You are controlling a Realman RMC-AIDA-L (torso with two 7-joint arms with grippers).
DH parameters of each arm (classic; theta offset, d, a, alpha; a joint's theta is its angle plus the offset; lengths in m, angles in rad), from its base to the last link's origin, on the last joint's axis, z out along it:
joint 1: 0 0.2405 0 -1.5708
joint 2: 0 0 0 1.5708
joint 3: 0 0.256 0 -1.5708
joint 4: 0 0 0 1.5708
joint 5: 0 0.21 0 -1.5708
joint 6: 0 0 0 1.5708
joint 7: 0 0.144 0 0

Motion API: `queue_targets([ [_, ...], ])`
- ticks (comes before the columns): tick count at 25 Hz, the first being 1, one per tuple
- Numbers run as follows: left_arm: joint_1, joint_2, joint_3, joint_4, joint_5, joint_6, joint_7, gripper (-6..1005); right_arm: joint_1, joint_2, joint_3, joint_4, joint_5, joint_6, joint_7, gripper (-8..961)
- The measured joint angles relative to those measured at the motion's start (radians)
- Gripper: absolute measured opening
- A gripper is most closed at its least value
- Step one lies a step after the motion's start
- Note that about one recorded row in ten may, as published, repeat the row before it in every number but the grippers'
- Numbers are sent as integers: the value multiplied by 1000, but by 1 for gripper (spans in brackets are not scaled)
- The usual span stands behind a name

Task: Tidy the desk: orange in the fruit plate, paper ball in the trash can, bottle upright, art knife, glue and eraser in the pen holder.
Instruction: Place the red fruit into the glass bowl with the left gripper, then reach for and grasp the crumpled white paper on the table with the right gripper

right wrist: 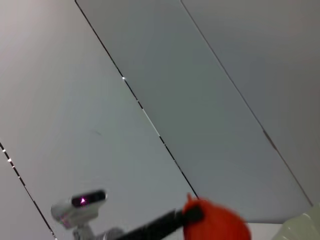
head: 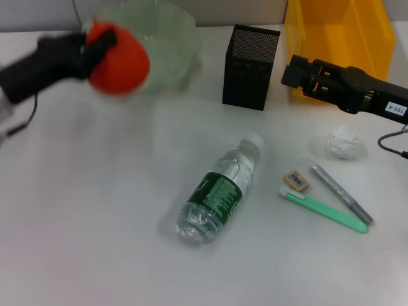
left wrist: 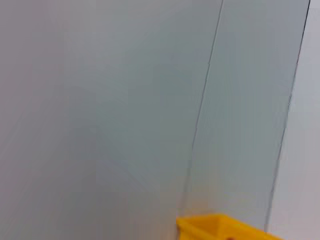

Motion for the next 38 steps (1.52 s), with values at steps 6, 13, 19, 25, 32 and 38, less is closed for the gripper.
queue_targets([
  [6, -152, -4, -4, -79, -27, -217, 127, 160, 5, 3, 0, 30, 1, 1, -24, 675],
  [13, -260, -11, 64, -192, -31, -472, 307, 155, -7, 2, -4, 25, 2, -12, -22, 674],
  [19, -260, -12, 79, -194, -38, -540, 311, 148, -20, 5, -85, -219, -31, -74, 162, 674],
  [25, -253, -12, 80, -223, -89, -546, 340, 327, -61, 13, -175, -592, -86, -107, 420, 672],
  [32, -252, -12, 81, -269, -211, -541, 435, 658, -58, 14, -182, -890, -389, -52, 753, 662],
  [38, -258, -12, 82, -272, -214, -537, 436, 781, -42, 14, -213, -867, -618, 75, 899, 653],
])
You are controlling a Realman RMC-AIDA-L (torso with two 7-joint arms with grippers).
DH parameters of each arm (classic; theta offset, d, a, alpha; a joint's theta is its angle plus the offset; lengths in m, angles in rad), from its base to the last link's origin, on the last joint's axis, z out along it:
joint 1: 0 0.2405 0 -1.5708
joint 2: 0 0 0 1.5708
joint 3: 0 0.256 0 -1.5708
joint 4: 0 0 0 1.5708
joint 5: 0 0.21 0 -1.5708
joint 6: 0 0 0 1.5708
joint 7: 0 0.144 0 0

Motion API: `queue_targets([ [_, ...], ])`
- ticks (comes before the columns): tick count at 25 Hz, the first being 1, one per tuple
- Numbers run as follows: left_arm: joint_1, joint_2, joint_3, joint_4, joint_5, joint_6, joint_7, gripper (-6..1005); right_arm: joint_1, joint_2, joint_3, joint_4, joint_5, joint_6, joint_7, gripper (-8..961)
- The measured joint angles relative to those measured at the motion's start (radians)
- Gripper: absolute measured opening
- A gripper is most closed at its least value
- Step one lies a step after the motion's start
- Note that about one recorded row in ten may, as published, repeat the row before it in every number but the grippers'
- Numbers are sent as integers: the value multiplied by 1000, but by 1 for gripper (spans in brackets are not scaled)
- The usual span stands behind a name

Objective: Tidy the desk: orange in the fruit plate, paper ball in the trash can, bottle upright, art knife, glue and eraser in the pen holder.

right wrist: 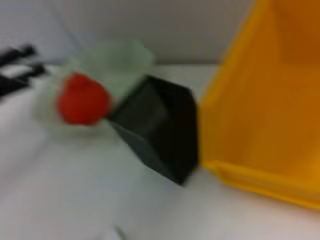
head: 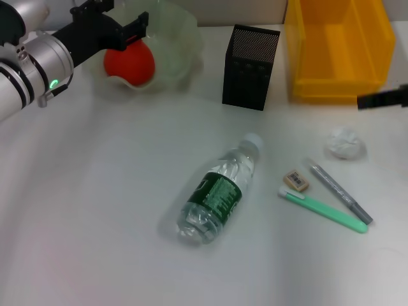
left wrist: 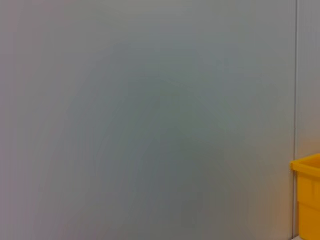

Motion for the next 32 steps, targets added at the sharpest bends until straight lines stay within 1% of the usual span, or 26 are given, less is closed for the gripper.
queue_targets([
  [1, -2, 0, 0, -1, 0, 1, 0, 780, 7, -1, -37, 35, -60, 50, 26, 652],
  [3, -3, 0, 0, -1, 0, 5, 0, 778, 11, -1, -51, 54, -78, 69, 32, 649],
  [5, -4, 0, 1, -2, -1, 11, 0, 776, 22, -2, -76, 97, -96, 107, 37, 646],
  [6, -4, 0, 1, -2, -1, 14, 0, 775, 33, -4, -104, 148, -101, 152, 38, 644],
  [7, -4, 0, 1, -2, -1, 14, 0, 774, 33, -4, -104, 148, -101, 152, 38, 643],
  [9, 0, 0, 1, -2, -1, 17, 0, 772, 44, -6, -130, 193, -105, 196, 38, 640],
  [15, 17, 0, 1, -2, -1, 23, 0, 766, 73, -7, -146, 281, -125, 262, 39, 632],
  [26, 23, 0, 1, -2, -1, 23, 1, 755, 99, -9, -148, 385, -159, 292, 40, 616],
  [32, 22, 0, 1, -1, -1, 22, 1, 749, 102, -10, -142, 397, -159, 299, 40, 481],
])
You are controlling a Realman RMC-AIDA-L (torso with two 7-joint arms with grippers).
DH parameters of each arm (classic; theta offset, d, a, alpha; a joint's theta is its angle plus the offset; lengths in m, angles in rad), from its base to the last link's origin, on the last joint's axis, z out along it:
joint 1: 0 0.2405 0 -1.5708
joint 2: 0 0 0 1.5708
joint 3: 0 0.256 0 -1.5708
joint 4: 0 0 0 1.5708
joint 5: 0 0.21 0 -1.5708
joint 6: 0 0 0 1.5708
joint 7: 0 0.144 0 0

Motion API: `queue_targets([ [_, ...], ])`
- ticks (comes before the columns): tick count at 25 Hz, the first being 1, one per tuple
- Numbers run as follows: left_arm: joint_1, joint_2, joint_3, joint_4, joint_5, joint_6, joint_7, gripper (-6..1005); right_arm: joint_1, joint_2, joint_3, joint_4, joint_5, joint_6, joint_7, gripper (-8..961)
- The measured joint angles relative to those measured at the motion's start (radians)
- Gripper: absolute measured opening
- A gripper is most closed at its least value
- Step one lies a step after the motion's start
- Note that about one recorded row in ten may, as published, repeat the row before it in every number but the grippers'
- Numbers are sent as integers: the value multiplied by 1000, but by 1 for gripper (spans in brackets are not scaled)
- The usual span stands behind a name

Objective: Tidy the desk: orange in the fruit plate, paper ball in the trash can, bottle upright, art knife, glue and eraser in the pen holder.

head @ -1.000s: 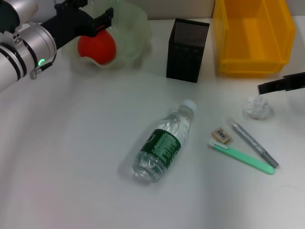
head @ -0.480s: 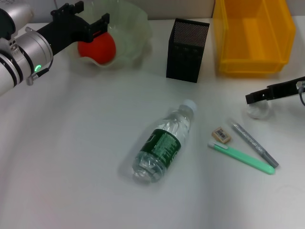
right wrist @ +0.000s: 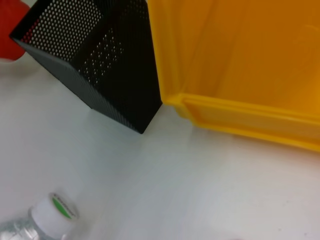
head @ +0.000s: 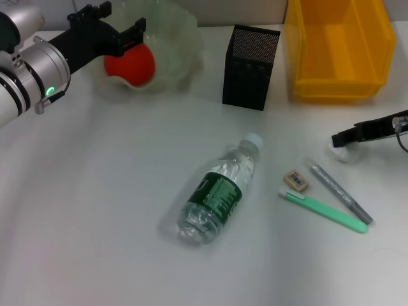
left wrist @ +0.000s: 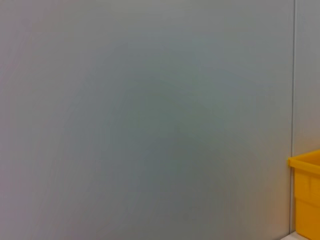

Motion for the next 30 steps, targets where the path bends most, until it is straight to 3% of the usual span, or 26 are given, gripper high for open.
queue_targets([
  [6, 3, 0, -2, -1, 0, 0, 0, 743, -11, -14, 13, -20, 8, -30, -3, 373],
  [12, 10, 1, -5, 6, -1, 10, -11, 737, -54, -20, 114, -164, 146, -133, -13, 346],
  [17, 15, 4, -1, 10, 2, 53, -52, 732, -100, -3, 162, -277, 242, -38, -22, 339],
  [21, 34, 7, 18, 37, 11, 121, -127, 728, -111, 2, 167, -253, 354, 157, -123, 335],
  [23, 52, 8, 79, 80, 14, 131, -203, 726, -102, 3, 161, -193, 432, 252, -211, 336],
  [25, 87, 11, 203, 163, 16, 130, -311, 724, -72, 3, 159, -107, 496, 329, -304, 335],
  [30, 180, 14, 412, 359, 24, 138, -491, 719, 17, -5, 160, 73, 529, 430, -438, 332],
])
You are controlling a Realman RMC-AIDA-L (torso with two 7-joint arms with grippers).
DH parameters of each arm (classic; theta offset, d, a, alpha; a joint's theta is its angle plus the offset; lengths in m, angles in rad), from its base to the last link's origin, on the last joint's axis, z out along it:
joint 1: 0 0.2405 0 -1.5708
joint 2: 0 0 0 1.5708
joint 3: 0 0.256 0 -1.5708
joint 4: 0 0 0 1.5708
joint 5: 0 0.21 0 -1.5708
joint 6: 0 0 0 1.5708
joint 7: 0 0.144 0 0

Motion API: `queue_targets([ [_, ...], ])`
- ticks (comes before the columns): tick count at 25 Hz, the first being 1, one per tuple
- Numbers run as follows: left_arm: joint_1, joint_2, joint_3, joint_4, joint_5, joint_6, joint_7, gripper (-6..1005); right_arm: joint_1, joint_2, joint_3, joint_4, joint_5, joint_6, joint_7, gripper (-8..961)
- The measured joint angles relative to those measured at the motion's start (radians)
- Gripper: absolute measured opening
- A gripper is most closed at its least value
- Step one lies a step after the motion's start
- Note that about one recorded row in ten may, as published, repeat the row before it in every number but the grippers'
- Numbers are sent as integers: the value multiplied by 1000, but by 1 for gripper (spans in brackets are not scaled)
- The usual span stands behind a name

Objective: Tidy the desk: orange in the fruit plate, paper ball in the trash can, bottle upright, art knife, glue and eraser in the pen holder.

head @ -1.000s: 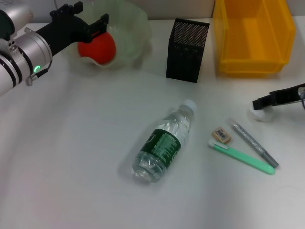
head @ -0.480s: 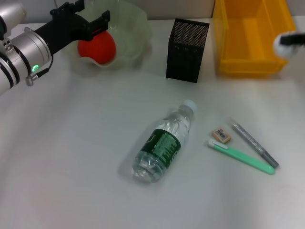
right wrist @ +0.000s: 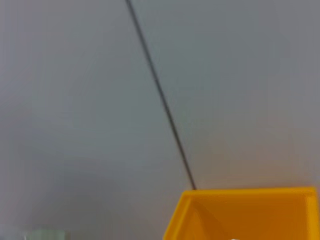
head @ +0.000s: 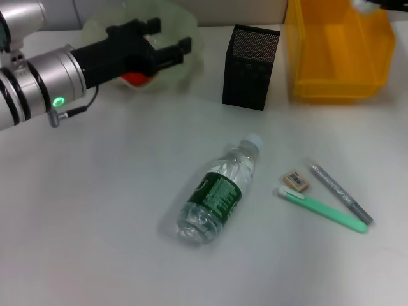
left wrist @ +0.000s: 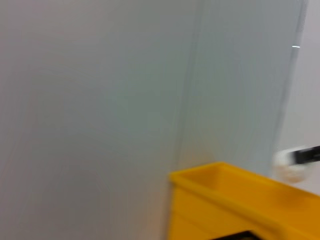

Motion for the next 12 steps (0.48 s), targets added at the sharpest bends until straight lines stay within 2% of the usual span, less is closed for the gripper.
queue_targets([
  [2, 19, 1, 28, 39, 11, 4, -34, 717, 21, 1, 0, 38, -2, 16, -23, 331],
  [3, 71, 1, 89, 163, 105, 24, -172, 716, 27, 2, 1, 49, -3, 24, -28, 329],
  [8, 87, -1, 123, 266, 266, 85, -382, 711, 34, 6, -37, 91, -5, 48, -52, 318],
  [12, 62, -3, 164, 295, 360, 131, -543, 708, 25, 7, -45, 95, 4, 58, -54, 474],
])
